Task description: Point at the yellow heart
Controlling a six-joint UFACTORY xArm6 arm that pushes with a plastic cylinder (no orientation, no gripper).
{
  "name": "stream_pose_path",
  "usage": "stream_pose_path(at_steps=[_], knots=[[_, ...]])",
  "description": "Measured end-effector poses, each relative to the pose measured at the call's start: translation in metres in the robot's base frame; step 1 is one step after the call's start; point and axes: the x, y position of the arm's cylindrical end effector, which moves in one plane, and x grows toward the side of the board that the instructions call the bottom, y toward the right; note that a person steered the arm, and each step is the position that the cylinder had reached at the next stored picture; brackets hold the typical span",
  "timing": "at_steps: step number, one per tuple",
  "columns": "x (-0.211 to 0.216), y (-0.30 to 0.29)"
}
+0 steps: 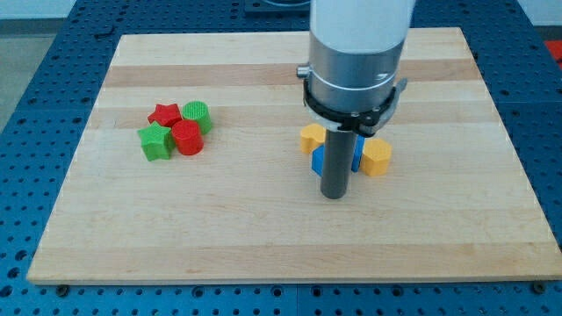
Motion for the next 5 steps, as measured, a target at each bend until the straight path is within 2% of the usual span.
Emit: stream_pose_path(at_steps=[2,5], knots=[[0.005,-0.063],[-0.049,-0.069]])
